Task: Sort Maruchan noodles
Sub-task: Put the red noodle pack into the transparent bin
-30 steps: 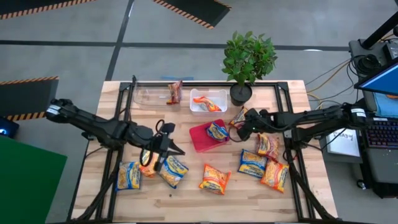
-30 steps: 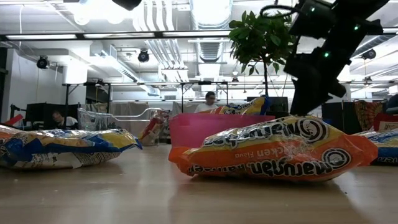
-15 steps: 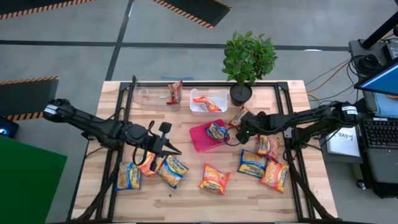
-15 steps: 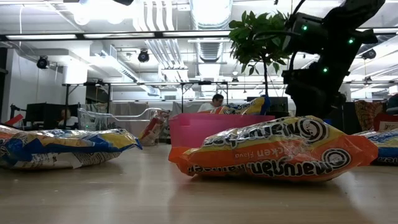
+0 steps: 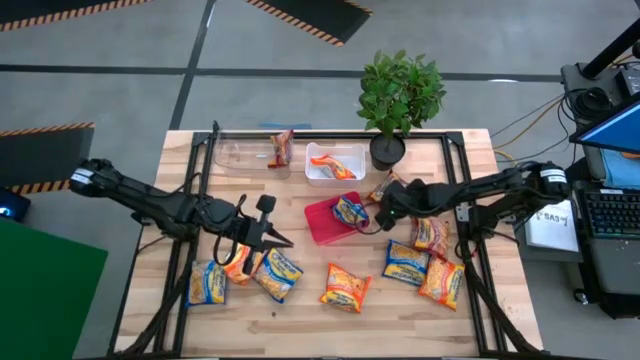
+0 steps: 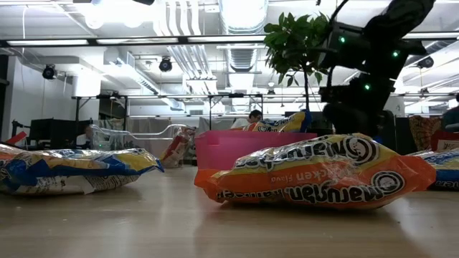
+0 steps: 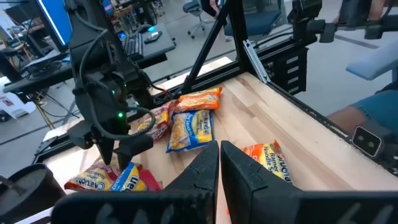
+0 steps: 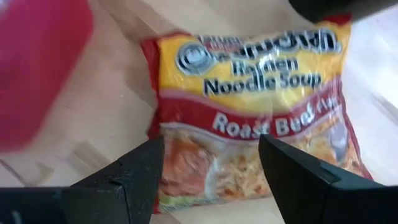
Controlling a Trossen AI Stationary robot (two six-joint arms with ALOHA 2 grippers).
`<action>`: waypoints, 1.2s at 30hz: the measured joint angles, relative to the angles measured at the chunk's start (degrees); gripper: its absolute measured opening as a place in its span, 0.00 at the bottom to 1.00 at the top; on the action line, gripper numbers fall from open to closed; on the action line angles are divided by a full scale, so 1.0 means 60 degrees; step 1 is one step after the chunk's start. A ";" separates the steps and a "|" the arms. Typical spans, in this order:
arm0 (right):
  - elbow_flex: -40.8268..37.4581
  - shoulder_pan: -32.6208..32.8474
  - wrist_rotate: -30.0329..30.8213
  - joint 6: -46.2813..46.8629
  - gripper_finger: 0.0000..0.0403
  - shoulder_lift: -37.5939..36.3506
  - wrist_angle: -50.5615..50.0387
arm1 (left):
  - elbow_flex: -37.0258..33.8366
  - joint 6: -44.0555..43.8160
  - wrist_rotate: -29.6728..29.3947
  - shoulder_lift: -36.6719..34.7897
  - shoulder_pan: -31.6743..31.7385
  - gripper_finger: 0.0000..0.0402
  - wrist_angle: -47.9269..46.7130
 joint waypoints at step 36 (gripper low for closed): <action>0.0036 0.0004 0.0005 0.0009 0.04 0.0139 -0.0007 | -0.1056 0.0967 0.0631 -0.0011 -0.0004 0.00 0.1014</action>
